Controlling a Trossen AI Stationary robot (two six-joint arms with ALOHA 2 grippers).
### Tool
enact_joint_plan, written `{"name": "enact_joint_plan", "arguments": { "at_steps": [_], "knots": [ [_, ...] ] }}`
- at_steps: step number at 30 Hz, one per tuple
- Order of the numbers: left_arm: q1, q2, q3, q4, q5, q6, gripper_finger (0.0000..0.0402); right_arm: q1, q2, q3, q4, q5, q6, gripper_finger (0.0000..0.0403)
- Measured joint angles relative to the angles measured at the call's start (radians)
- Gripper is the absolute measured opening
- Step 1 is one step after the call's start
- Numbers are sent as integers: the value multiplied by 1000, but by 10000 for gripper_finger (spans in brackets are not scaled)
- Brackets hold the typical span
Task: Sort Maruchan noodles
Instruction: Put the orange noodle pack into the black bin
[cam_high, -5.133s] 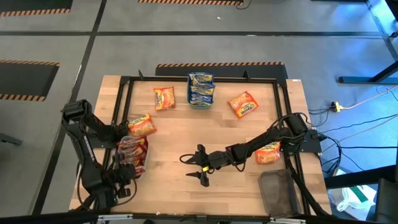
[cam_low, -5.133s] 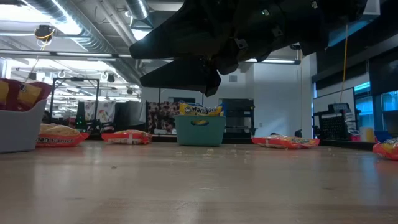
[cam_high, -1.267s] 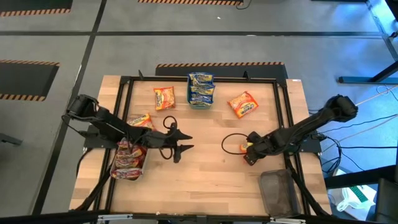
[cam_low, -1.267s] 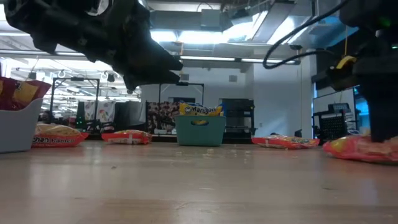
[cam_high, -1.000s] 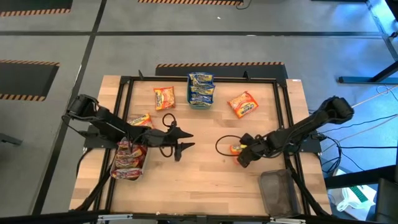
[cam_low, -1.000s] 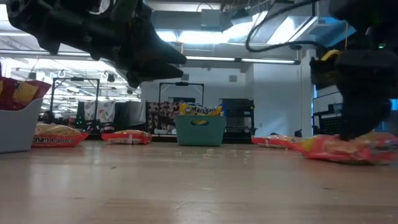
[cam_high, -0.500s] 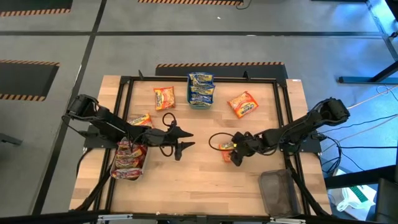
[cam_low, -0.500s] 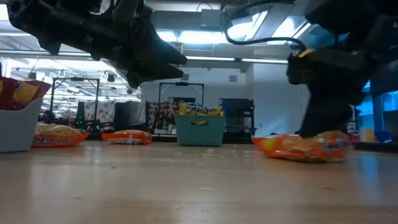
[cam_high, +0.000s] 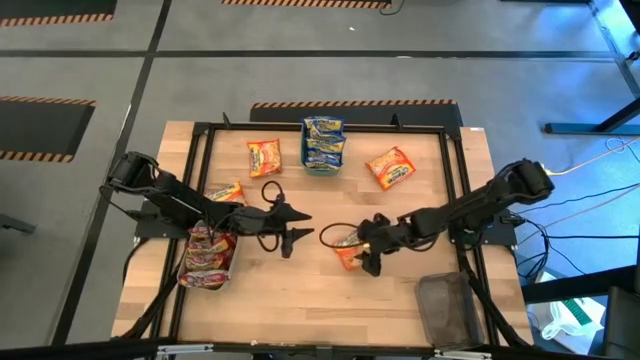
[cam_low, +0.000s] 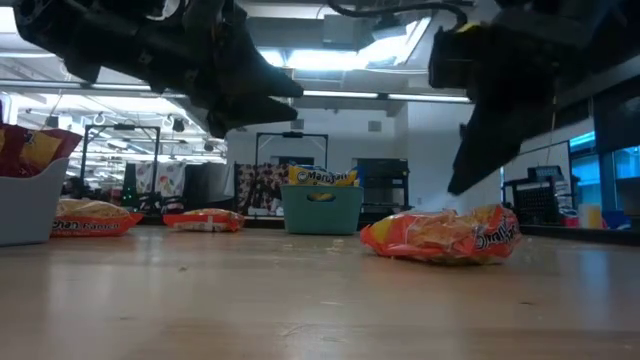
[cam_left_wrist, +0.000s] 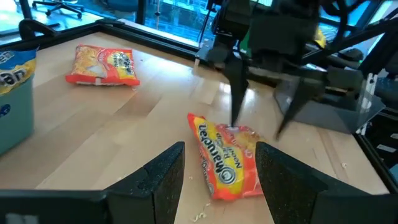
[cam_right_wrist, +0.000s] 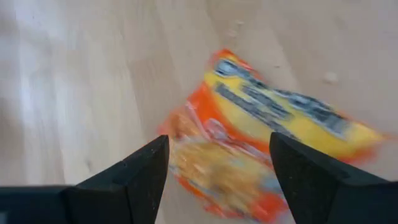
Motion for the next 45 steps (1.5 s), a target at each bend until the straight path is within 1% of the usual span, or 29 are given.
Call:
{"name": "enact_joint_plan", "arguments": {
  "at_steps": [2,6,9,12,14,18,22,26,29,35,40,42,45],
  "knots": [
    [0,0,13,-10,5,0,190,-2,-32,17,-99,18,3,264],
    [0,0,44,-20,2,-1,190,-9,-104,11,-216,85,52,264],
    [-1,5,61,-51,-7,-1,190,-9,-144,-29,-221,101,92,264],
    [-1,46,74,-57,-8,-7,190,-8,-161,-79,-160,83,119,264],
    [-1,95,91,-52,-6,-25,190,-8,-159,-119,-101,64,137,264],
    [-1,192,136,-55,-13,-21,190,-6,-153,-201,64,45,159,264],
    [-1,259,187,-53,-87,-18,190,7,-154,-253,276,50,98,264],
    [0,288,212,-55,-123,5,190,29,-138,-271,415,47,10,264],
    [1,288,214,-54,-122,32,190,55,-108,-274,457,49,-29,264],
    [1,288,213,-43,-122,33,190,100,-35,-275,503,40,-84,264],
    [2,288,213,-40,-172,34,190,107,30,-272,603,39,-112,264],
    [9,288,213,-28,-156,34,190,107,55,-273,596,33,-114,264],
    [26,288,213,-24,-83,14,194,106,91,-272,606,-2,-121,264]
  ]
}}
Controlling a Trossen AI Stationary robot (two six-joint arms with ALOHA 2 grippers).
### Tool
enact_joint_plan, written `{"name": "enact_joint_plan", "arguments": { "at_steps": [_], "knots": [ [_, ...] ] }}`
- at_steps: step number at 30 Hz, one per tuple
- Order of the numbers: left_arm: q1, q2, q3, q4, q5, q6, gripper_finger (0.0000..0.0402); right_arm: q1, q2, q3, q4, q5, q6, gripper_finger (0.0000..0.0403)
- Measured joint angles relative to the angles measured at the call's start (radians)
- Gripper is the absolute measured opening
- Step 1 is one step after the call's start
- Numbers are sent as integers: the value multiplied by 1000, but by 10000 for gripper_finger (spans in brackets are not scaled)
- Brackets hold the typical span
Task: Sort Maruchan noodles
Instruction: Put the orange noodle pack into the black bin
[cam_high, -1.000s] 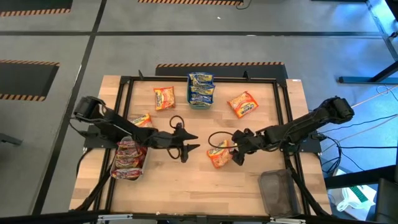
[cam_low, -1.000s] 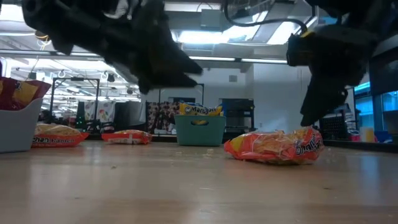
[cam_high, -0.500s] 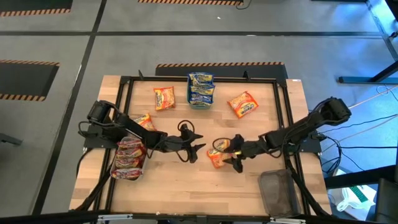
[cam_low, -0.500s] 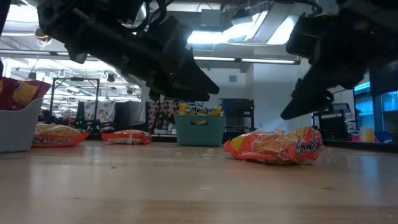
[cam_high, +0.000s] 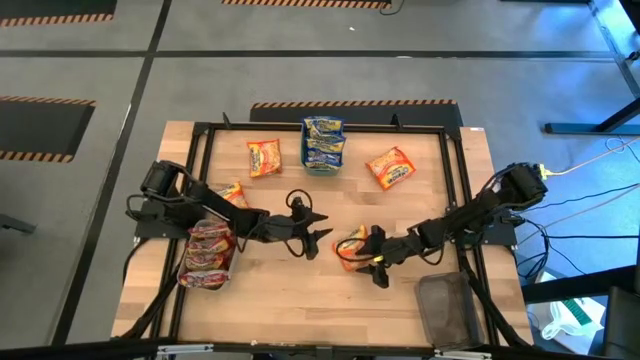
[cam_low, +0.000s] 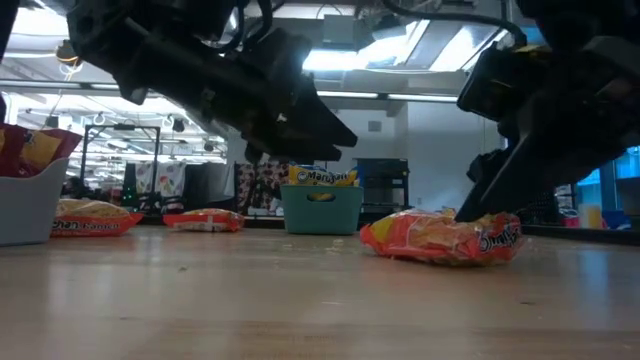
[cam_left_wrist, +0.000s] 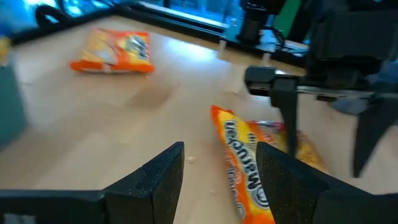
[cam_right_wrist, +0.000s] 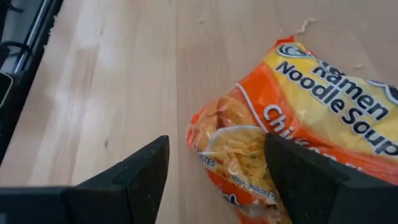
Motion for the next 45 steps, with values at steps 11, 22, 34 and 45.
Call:
{"name": "enact_joint_plan", "arguments": {
  "at_steps": [11,22,34,45],
  "knots": [
    [132,10,-2,-30,442,-258,254,28,86,2,116,34,-133,264],
    [150,45,17,-52,508,-418,258,98,147,0,177,183,-219,264],
    [153,278,279,-195,643,-453,257,138,157,0,168,197,-231,264],
    [141,354,425,-249,870,-503,257,147,157,-1,164,202,-254,264]
  ]
}}
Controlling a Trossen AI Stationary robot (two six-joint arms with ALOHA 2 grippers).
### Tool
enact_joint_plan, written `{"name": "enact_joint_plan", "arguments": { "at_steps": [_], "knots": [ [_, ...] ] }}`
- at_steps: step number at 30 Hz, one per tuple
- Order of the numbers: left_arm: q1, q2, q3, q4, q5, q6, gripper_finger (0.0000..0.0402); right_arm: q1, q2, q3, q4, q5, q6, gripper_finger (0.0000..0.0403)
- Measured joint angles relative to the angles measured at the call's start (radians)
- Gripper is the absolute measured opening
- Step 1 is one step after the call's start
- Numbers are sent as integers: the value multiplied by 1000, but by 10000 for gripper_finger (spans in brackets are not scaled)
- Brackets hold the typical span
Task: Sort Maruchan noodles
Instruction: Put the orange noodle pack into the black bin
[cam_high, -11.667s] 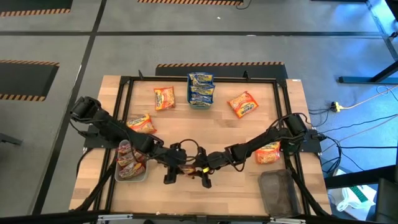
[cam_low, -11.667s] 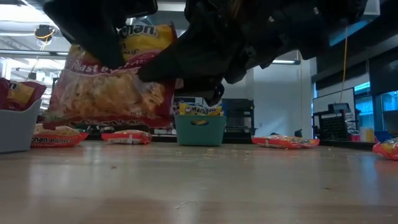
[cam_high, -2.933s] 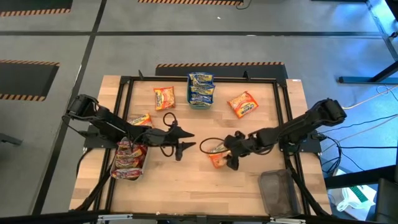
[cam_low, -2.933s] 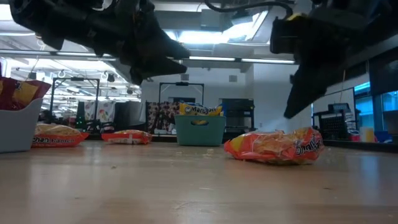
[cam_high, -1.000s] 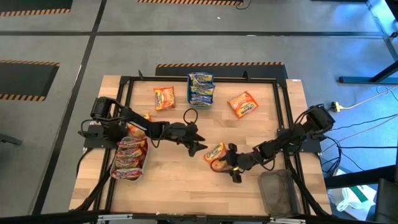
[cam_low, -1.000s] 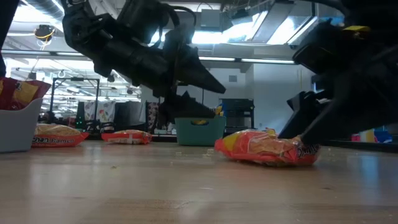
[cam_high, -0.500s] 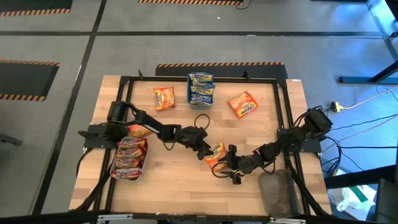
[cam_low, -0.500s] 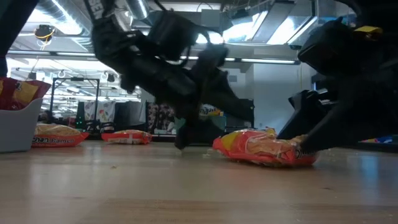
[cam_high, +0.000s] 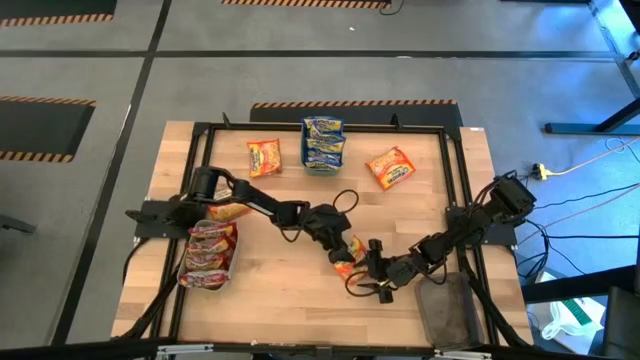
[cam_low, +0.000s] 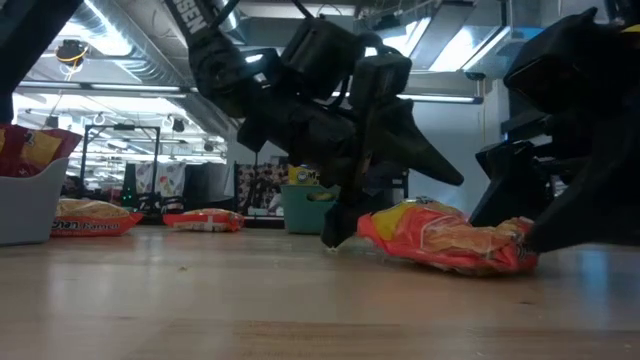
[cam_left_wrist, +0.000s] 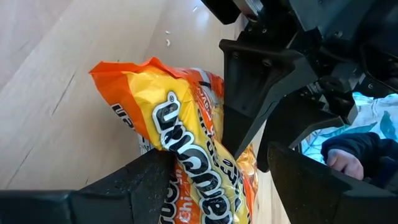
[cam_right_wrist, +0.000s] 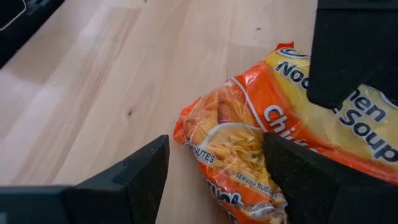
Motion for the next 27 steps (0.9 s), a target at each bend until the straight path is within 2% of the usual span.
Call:
{"name": "enact_joint_plan", "arguments": {
  "at_steps": [6,15,23,27],
  "knots": [
    [-5,0,2,-32,-40,25,234,-1,0,0,14,7,-7,264],
    [-8,0,3,-50,-42,101,128,-5,-52,-4,-4,-56,62,264],
    [-11,2,1,-48,-33,161,27,-7,-179,-4,-113,-47,103,264],
    [-12,3,1,-45,-30,202,9,-7,-254,-3,-192,-47,139,264]
  ]
}}
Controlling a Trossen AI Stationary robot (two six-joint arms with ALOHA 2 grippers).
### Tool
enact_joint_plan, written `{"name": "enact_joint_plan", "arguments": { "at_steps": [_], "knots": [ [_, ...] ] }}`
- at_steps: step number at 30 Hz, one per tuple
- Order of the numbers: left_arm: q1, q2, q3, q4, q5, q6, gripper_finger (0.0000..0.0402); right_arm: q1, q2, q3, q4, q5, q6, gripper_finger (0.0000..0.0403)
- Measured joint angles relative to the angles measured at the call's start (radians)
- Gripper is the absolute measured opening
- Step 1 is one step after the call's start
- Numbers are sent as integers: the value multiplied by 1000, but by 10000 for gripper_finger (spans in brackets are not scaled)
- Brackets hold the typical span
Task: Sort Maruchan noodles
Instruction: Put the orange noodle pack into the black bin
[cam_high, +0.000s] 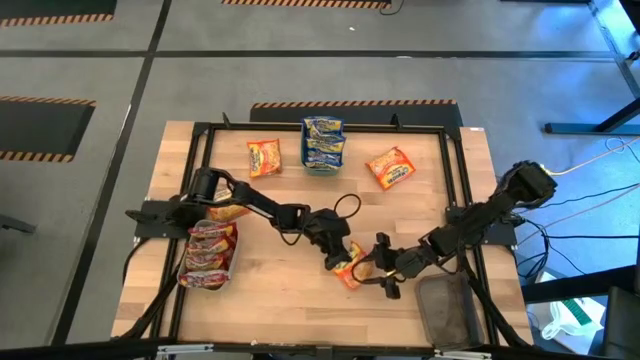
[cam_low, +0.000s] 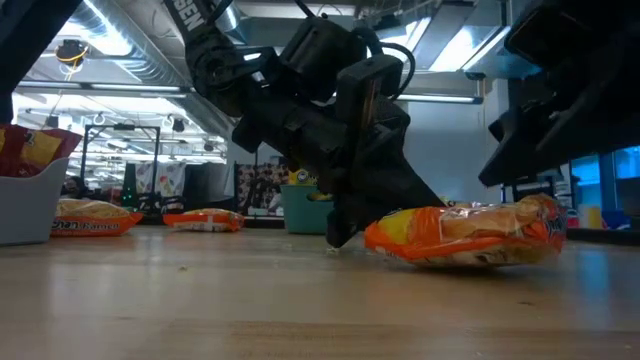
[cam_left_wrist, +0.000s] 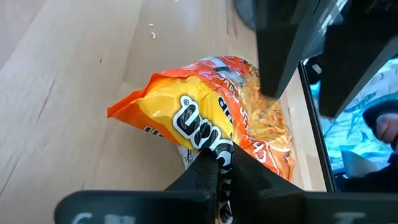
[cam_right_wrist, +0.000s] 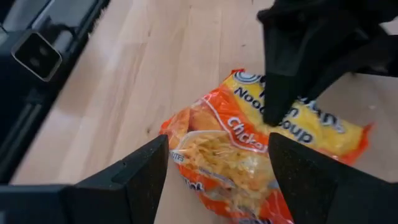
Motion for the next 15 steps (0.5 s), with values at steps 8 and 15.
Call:
{"name": "enact_joint_plan", "arguments": {
  "at_steps": [8,15],
  "knots": [
    [-16,-26,15,-22,76,149,5,-23,-171,2,-204,53,160,264],
    [-57,-61,73,-185,-57,353,6,-92,-259,2,-262,-48,294,264]
  ]
}}
